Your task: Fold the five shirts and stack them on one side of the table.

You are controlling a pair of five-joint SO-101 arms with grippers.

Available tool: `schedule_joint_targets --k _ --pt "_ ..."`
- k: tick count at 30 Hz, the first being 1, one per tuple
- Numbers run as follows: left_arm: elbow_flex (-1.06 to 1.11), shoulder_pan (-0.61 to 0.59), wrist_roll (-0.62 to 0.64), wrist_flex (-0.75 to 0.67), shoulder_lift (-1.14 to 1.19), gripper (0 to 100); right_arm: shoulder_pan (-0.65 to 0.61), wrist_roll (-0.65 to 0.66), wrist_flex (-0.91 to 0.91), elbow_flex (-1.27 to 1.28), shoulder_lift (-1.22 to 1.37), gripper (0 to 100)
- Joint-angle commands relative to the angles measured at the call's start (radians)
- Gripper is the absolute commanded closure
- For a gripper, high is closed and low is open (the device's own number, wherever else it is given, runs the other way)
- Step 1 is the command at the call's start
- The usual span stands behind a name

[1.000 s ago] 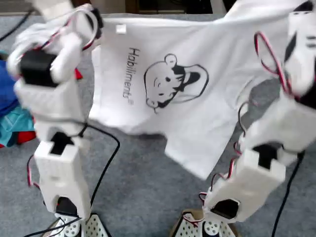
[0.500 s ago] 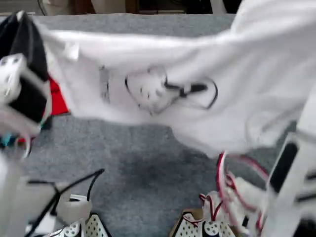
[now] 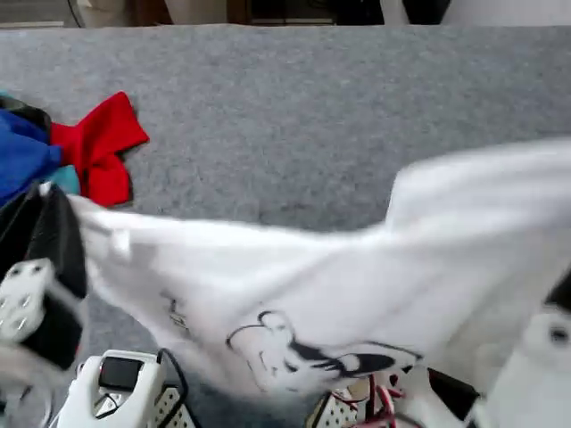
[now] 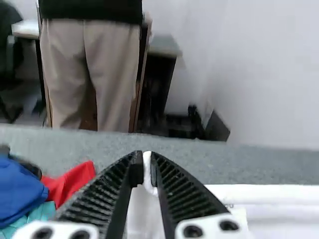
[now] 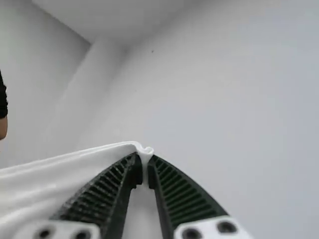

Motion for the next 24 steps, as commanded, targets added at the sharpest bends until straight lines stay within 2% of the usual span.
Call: schedule_joint_targets --k 1,5,10,12,15,18,24 --pt "0.265 -0.002 -0.003 -0.155 -0.024 98 -0.008 0.012 0.006 0.143 0.067 99.7" --pt "0.551 -0.002 0.0 -0.445 -0.015 98 -0.091 0.025 -0.055 0.363 0.171 99.7" --pt "0.872 -0.011 0.02 -0.973 0.093 98 -0.16 0.06 -0.244 0.65 0.346 99.7" --pt "0.918 -0.031 0.025 -1.174 0.171 98 -0.171 0.06 -0.359 0.736 0.421 99.7" --pt "0.911 -0.058 0.029 -1.382 0.3 98 -0.179 0.06 -0.508 0.803 0.536 99.7" --pt "0.838 -0.063 0.026 -1.455 0.438 98 -0.194 0.06 -0.585 0.792 0.645 99.8" --pt "0.592 -0.057 0.029 -1.366 0.668 98 -0.242 0.058 -0.585 0.625 0.796 99.8"
